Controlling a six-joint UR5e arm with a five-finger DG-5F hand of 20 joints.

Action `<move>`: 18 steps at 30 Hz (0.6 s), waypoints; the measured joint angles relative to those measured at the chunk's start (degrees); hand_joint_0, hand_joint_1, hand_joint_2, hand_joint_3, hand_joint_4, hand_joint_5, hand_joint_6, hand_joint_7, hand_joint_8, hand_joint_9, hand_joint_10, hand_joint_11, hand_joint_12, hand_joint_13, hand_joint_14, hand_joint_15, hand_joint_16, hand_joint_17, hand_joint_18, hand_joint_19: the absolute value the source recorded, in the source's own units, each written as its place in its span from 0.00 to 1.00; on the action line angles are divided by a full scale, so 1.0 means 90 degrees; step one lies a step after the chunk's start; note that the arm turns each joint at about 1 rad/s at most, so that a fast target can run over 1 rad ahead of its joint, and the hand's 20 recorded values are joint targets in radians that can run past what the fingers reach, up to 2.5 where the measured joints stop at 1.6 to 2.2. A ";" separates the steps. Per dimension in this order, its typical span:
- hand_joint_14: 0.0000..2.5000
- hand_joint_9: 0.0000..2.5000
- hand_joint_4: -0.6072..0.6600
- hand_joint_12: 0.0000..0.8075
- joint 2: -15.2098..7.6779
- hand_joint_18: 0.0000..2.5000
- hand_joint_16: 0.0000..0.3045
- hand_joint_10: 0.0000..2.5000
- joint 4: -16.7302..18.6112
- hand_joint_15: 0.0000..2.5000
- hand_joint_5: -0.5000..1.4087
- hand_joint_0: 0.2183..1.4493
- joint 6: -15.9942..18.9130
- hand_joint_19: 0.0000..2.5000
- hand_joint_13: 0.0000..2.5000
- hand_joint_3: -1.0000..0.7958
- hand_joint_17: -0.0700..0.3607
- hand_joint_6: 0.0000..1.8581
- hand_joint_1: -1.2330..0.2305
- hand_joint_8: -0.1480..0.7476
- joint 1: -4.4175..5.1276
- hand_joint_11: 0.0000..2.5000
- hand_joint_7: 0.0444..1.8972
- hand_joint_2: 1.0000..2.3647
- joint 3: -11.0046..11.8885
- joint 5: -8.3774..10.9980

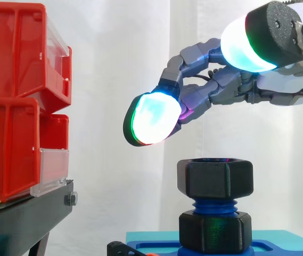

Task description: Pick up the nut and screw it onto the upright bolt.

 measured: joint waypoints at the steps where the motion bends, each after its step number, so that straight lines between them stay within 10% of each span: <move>1: 0.00 0.22 0.69 0.39 -0.0004 0.00 0.12 0.00 0.0000 0.00 0.19 0.21 0.0009 0.00 0.08 0.28 0.35 0.27 0.71 0.47 0.0003 0.00 0.40 0.00 0.0000 0.0004; 18: 0.00 0.22 0.69 0.38 -0.0007 0.00 0.12 0.00 -0.0471 0.00 0.19 0.21 0.0027 0.00 0.08 0.28 0.36 0.27 0.71 0.45 -0.0008 0.00 0.36 0.00 -0.0004 -0.0048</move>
